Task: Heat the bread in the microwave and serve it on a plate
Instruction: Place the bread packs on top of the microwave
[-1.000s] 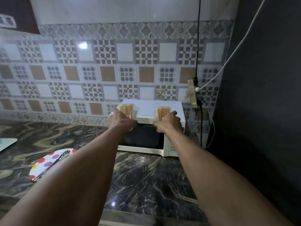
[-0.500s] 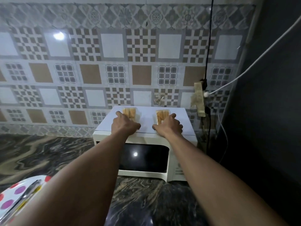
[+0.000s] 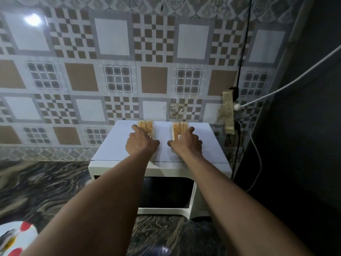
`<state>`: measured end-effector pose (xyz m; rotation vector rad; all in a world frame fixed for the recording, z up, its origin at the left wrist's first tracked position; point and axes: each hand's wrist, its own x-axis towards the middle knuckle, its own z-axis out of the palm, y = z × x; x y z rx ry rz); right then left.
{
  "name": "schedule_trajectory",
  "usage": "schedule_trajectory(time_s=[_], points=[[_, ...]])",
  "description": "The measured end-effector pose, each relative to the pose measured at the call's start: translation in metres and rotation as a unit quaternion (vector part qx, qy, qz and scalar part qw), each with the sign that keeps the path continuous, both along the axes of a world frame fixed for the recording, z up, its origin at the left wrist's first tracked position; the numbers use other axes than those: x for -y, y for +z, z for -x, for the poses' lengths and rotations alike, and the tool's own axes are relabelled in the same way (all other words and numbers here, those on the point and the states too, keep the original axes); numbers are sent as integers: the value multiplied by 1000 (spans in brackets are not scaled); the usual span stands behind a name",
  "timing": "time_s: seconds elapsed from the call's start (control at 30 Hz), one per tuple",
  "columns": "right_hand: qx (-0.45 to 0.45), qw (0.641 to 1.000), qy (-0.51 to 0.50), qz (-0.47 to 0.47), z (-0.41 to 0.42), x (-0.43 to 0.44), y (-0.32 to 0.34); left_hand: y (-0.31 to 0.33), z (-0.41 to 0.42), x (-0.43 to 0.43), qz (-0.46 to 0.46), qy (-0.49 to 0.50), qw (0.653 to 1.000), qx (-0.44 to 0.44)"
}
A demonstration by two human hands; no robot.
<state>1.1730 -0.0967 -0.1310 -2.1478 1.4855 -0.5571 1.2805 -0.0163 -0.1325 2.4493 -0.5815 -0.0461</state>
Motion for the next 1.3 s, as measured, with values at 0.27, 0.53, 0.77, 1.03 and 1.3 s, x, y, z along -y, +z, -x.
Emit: schedule_trajectory(time_s=[0.27,0.53,0.77,1.03,1.3], points=[[-34,999,18,25,-3,1,5,5,-6,7,-8,-11,999,-39],[-31,997,38,57,26,2,30,38,0,-23,0,-27,999,43],[-60,990,59,111,73,-18,54,69,43,-53,23,-160,967,198],[-85,984,45,147,171,-69,82,91,106,-79,44,-307,923,227],[-151,973,-57,163,295,-172,90,88,208,-129,23,-438,869,230]])
